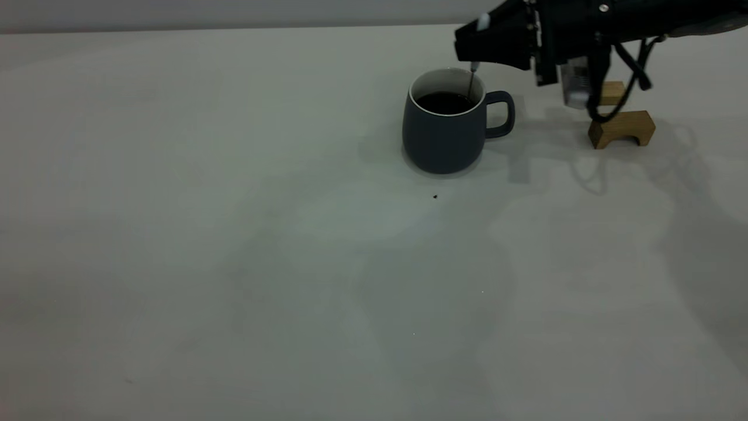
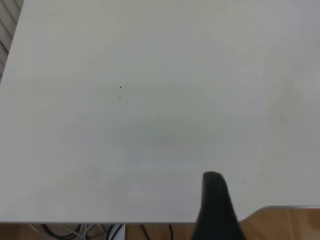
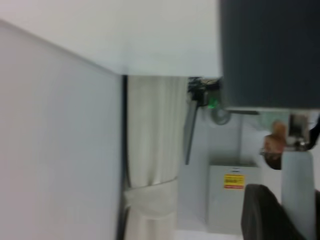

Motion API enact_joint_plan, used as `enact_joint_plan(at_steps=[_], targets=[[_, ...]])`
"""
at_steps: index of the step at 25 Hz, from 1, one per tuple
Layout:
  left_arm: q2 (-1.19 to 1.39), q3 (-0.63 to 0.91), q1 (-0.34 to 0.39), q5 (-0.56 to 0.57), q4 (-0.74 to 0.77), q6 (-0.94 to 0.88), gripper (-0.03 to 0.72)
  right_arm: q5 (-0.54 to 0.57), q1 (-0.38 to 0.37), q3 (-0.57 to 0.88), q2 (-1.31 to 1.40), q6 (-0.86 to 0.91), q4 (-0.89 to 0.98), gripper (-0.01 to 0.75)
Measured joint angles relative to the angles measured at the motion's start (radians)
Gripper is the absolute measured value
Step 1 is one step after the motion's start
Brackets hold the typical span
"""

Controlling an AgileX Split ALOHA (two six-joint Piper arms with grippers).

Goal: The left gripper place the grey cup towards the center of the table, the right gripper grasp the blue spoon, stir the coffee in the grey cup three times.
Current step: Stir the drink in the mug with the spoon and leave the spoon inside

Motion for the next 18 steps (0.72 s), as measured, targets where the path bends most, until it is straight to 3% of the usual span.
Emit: enact_joint_plan(at_steps=[5, 9, 14, 18], targets=[[0.000, 0.000, 0.000, 0.000, 0.000, 0.000, 0.585, 0.014, -0.008, -0.002, -0.007, -0.008, -0.089, 0.121], [0.000, 0.000, 0.000, 0.000, 0.000, 0.000, 0.585, 0.019, 0.035, -0.009, -0.009, -0.011, -0.096, 0.121], [0.000, 0.000, 0.000, 0.000, 0.000, 0.000, 0.585, 0.003, 0.104, -0.008, -0.002, -0.006, -0.011, 0.121], [0.000, 0.000, 0.000, 0.000, 0.000, 0.000, 0.585, -0.039, 0.108, -0.008, -0.001, -0.006, 0.096, 0.121]])
